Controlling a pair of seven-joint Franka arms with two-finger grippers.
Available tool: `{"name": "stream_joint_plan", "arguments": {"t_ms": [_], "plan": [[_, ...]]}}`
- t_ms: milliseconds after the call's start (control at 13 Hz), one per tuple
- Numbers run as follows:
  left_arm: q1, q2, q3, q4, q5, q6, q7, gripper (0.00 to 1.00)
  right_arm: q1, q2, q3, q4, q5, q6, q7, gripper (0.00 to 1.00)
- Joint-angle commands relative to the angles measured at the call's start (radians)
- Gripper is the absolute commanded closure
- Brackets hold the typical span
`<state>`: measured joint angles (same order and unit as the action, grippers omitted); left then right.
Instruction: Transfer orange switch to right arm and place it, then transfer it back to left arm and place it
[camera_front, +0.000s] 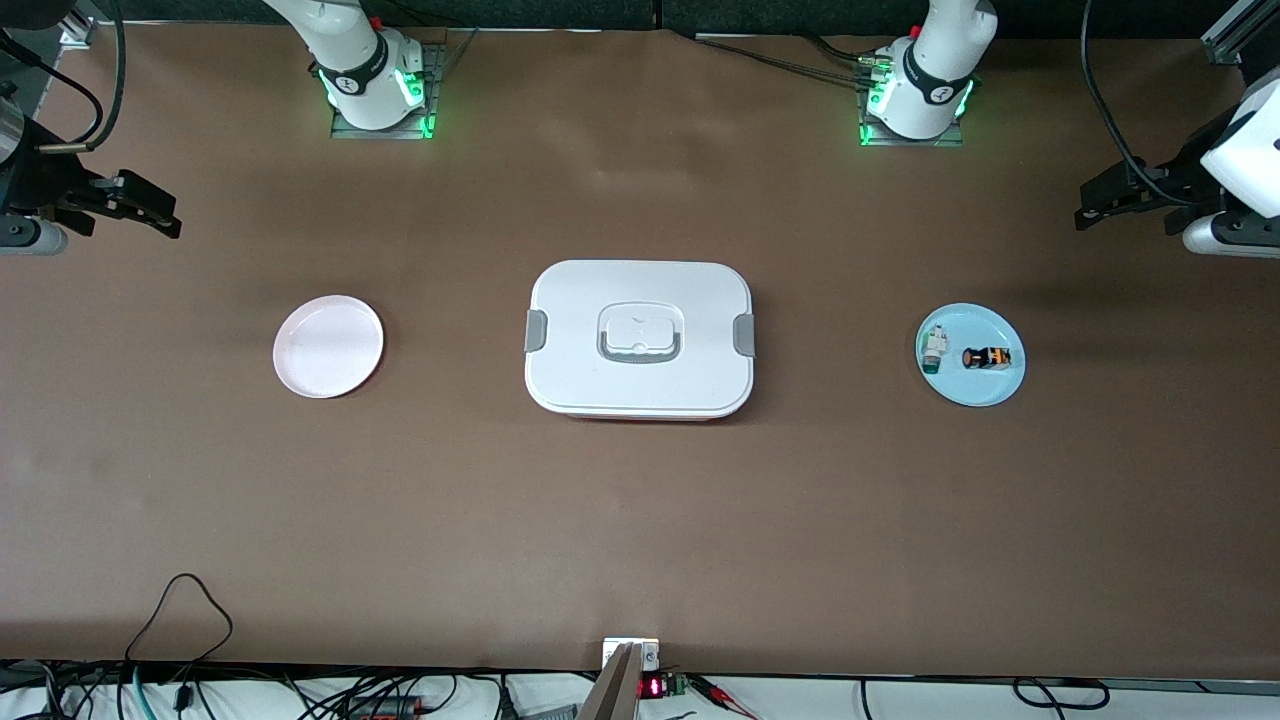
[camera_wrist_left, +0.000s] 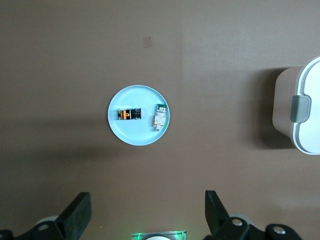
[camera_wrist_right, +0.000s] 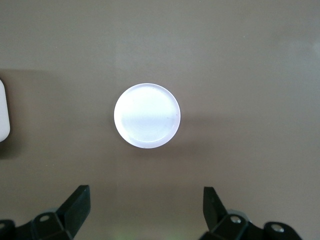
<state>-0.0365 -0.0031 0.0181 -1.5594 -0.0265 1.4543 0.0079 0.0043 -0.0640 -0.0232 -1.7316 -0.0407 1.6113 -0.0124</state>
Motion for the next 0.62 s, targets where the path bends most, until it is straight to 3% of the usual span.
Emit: {"name": "stream_joint_plan", "arguments": {"t_ms": [0,540], "plan": [[0.017,0.015,-0.007,0.035,-0.017,-0.023,0.004,0.00,0.002,-0.026,-0.003,-0.028,0.001,0.007,-0.008,0.00],[0.023,0.023,-0.003,0.021,-0.007,-0.025,0.047,0.00,0.002,-0.025,-0.003,-0.022,0.001,0.004,-0.009,0.00]]}}
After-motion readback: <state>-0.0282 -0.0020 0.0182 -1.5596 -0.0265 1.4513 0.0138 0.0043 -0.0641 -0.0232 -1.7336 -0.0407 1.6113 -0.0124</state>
